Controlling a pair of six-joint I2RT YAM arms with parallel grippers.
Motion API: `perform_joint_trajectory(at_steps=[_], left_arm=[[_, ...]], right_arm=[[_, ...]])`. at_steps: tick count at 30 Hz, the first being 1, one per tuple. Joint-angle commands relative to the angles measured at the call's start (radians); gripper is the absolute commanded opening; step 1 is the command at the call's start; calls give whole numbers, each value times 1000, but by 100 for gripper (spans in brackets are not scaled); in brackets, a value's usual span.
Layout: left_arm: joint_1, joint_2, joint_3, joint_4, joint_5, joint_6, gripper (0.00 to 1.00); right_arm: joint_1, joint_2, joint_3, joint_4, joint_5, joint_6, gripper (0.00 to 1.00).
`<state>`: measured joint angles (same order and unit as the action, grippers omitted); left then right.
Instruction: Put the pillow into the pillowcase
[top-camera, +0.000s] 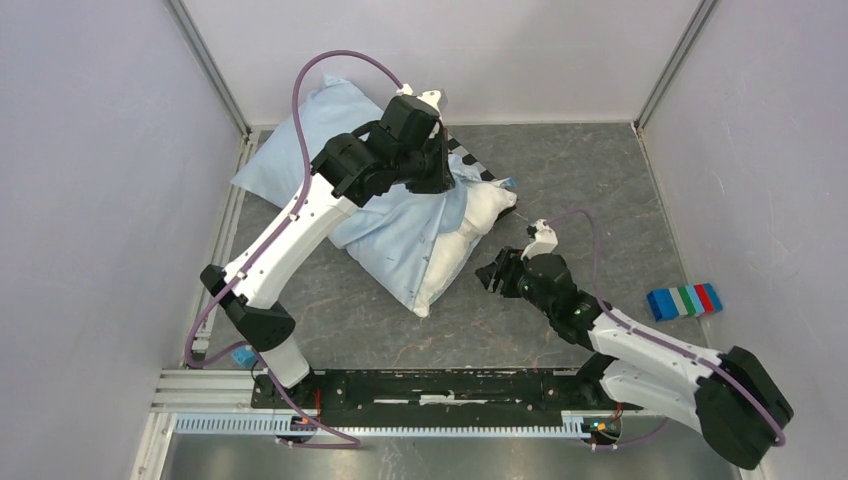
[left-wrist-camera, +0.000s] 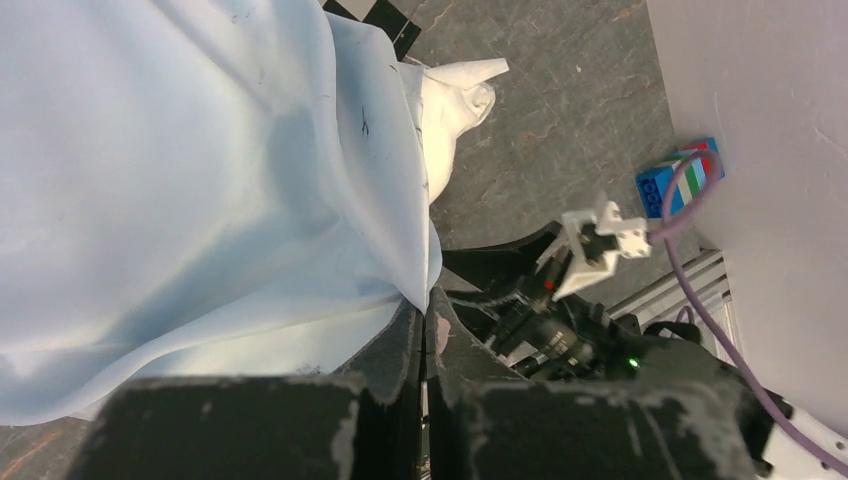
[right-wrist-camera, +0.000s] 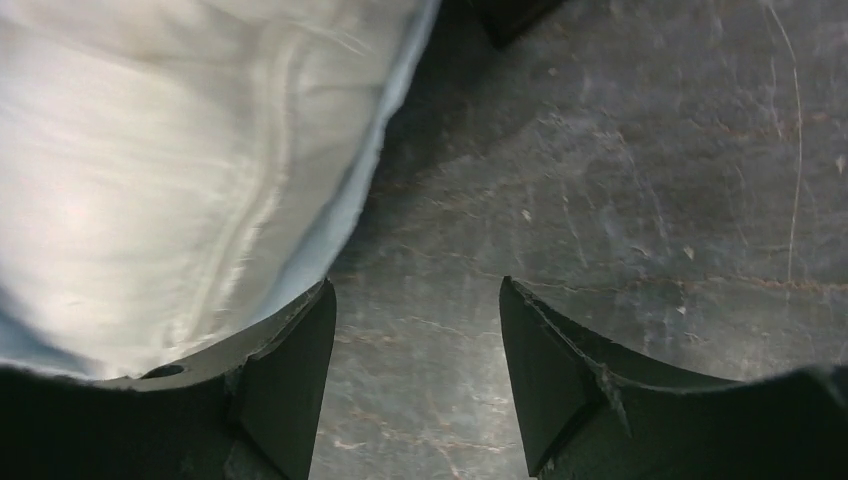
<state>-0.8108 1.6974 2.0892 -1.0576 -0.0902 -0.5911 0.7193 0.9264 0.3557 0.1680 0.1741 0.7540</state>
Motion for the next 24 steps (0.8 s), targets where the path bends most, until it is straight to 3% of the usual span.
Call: perform_joint_trajectory(at_steps=[1,16,22,24], left_arm=[[2,-18,49,82,22,-35,2],[3,-33,51,74,9,-17,2],[2,-29,63,71,12,-18,2],[3,-29,66,71,15,-22,2]], right_arm=[[-37,101,-20,184,-69,32,67],[-39,296,12,367,-96,94,69],[-40,402,65,392,-82,109,55],[-45,428,74,419,-81,113,55]])
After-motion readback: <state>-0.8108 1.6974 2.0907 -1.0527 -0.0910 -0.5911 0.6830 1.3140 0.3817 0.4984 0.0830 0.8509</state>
